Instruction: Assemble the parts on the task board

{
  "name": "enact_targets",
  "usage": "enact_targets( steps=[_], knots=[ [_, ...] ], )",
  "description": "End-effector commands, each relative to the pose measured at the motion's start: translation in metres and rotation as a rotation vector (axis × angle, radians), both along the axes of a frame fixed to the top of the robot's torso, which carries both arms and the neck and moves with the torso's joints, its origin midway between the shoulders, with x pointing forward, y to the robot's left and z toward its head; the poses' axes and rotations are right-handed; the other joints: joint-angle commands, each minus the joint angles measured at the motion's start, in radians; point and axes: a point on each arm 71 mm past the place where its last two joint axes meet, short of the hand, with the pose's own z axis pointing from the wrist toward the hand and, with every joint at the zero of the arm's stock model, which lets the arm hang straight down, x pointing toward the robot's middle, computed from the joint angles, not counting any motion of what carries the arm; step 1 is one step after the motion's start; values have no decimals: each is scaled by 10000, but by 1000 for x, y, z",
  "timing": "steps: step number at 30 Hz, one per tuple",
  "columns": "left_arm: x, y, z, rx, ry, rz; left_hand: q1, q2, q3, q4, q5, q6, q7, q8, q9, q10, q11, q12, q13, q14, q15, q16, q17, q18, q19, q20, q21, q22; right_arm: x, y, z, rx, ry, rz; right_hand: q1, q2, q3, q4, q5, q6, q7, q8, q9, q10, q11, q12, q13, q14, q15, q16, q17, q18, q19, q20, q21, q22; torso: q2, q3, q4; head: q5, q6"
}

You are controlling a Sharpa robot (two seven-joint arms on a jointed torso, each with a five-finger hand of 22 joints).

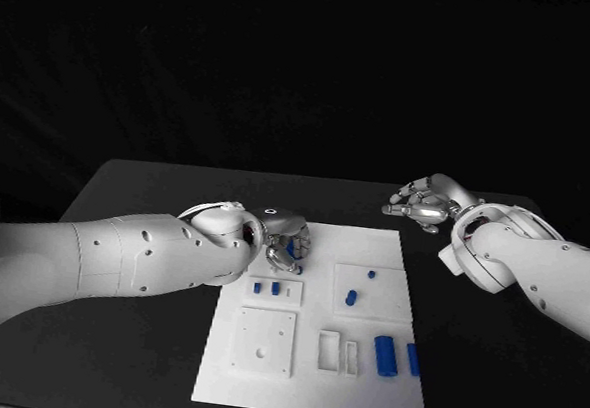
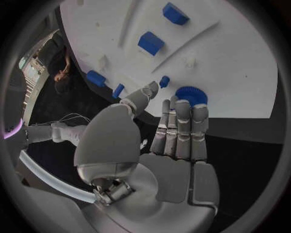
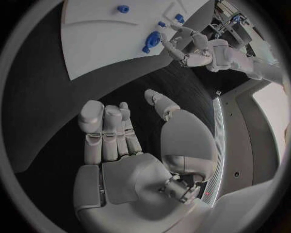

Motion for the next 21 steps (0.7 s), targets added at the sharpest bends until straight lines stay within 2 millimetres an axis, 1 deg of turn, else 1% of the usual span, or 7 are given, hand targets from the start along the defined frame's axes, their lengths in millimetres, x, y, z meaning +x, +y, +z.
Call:
enact_targets(
  steps=[1, 3, 6, 9, 14, 18, 21],
  knots=[
    [-3, -6, -2, 128, -22, -406, 82, -1, -14, 72, -2, 74, 15, 37, -27, 91, -7, -50, -9, 119, -22, 81, -14, 1023, 53, -14, 82, 33, 0, 2, 0, 61, -36, 165, 16, 83, -12, -29, 62, -16, 75, -62, -9, -76, -23, -46, -49, -53, 17, -57, -24, 1407, -76, 5, -46, -23, -5, -1, 3, -1, -13],
    [-3, -6, -3, 140, 7, -400, 88, 4, -24, 84, -1, 85, 11, 42, -44, 121, -12, -68, -8, 139, -28, 106, -29, 1033, 68, -18, 112, 53, 0, 3, 0, 65, -36, 173, 15, 85, -13, -33, 62, -18, 76, -63, -10, -77, -23, -60, -72, -47, 17, -85, -36, 1407, -77, 16, -59, -35, -2, -5, -1, 5, -18],
    [-1, -5, -5, 187, 32, -350, 88, 6, -24, 86, 0, 85, 11, 41, -46, 123, -13, -70, -8, 140, -28, 107, -31, 1034, 68, -18, 114, 55, -1, 3, 0, 66, -30, 180, 15, 86, -13, -33, 62, -18, 76, -62, -10, -77, -23, -61, -74, -47, 17, -88, -37, 1407, -77, 17, -60, -36, -7, 4, -5, 5, -23],
    [-1, -5, -8, 232, 47, -439, 129, 29, -31, 84, 7, 86, 11, 40, -80, 170, -27, -105, -8, 181, -42, 170, -50, 1057, 98, -30, 174, 94, -1, 3, 0, 63, -23, 181, 15, 87, -13, -37, 62, -16, 75, -61, -10, -77, -23, -69, -89, -44, 17, -105, -44, 1407, -78, 23, -69, -44, -10, 14, 6, 5, -22],
    [-3, -10, -15, 293, 60, -567, 249, 158, 27, 61, 94, 112, 3, 52, -131, 191, -34, -191, -18, 165, -48, 216, -105, 1073, 73, -33, 208, 133, -1, 3, 0, 64, -17, 188, 14, 92, -14, -40, 62, -13, 75, -60, -9, -75, -23, -77, -108, -38, 17, -125, -52, 1407, -79, 31, -78, -52, -19, 17, 10, 9, -9],
    [-3, -11, -20, 310, 132, -560, 277, 240, 46, 63, 127, 83, 17, 35, -170, 214, -35, -229, -20, 167, -50, 252, -131, 1074, 63, -31, 225, 153, -1, 4, 0, 66, -4, 215, 13, 95, -15, -42, 62, -11, 74, -59, -9, -72, -24, -79, -115, -34, 16, -133, -54, 1407, -78, 34, -81, -56, -16, 9, 0, 7, -2],
    [-3, -11, -22, 385, 201, -482, 300, 378, 71, 76, 153, 81, 22, 34, -199, 246, -38, -258, -18, 176, -54, 288, -155, 1077, 65, -33, 244, 169, -1, 4, 0, 63, 8, 227, 12, 96, -16, -42, 61, -9, 74, -58, -8, -70, -24, -80, -120, -31, 16, -137, -55, 1407, -77, 36, -83, -58, -15, 10, -11, 9, -3]
  ],
)
